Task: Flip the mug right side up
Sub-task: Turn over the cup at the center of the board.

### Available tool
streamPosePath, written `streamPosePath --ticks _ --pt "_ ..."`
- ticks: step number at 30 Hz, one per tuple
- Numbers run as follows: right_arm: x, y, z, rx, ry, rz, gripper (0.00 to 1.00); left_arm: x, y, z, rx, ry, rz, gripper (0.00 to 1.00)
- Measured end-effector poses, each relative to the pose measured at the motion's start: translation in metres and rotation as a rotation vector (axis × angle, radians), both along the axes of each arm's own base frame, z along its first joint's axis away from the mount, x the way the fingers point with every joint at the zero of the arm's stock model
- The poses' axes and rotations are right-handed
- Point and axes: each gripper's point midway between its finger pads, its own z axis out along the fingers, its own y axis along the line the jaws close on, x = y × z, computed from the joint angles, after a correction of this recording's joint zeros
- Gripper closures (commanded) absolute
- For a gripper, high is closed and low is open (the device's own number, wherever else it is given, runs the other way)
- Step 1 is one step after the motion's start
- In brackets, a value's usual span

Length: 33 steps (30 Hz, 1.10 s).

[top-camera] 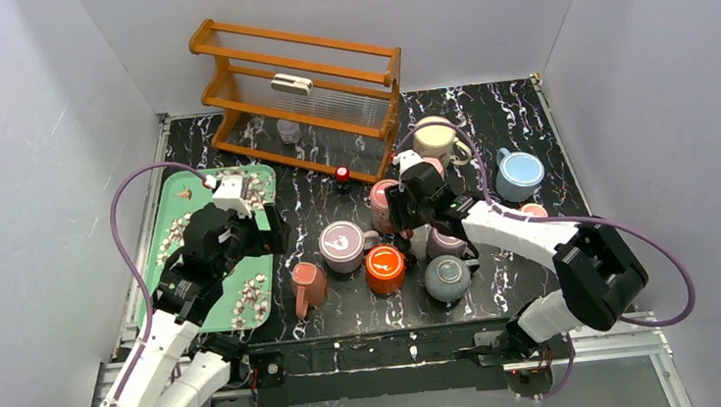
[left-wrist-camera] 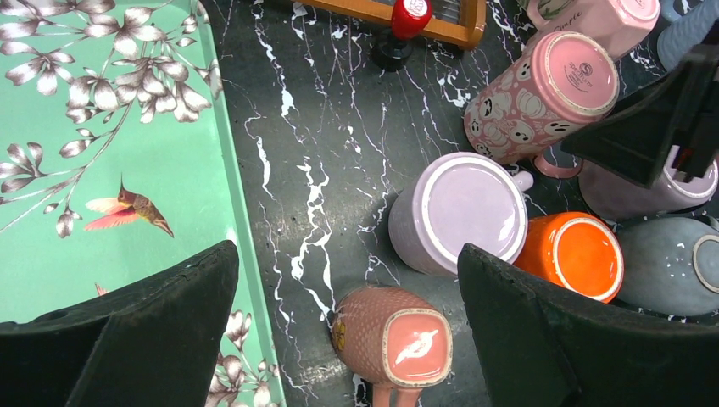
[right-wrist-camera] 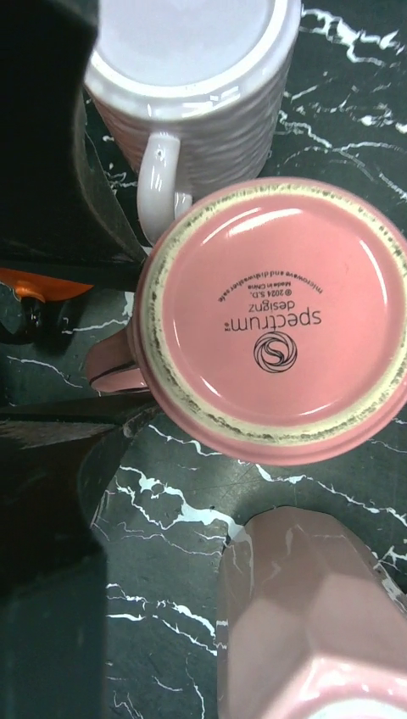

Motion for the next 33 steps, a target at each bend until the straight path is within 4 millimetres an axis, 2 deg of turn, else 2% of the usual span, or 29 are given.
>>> streamPosePath --ticks 3,12,18,25,33 --pt "0.002 0.001 -0.011 -0.020 0.008 0.010 0.48 -0.001 -0.001 0.000 0.000 0.000 -0.006 0.02" --pt "0.009 0.005 -0.027 -0.039 -0.010 0.028 0.59 -0.001 -0.002 0.000 0.001 -0.002 -0.007 0.02" --pt "0.010 0.002 -0.037 -0.057 -0.024 0.037 0.75 -0.001 -0.001 0.001 0.003 -0.006 -0.002 0.02" --pt "0.015 -0.001 -0.036 -0.068 -0.055 0.019 0.99 0.001 -0.001 -0.005 0.013 0.019 0.002 0.02" --pt "0.016 -0.001 -0.035 -0.065 -0.058 0.015 0.99 0.001 -0.003 -0.007 -0.013 0.036 0.018 0.04"
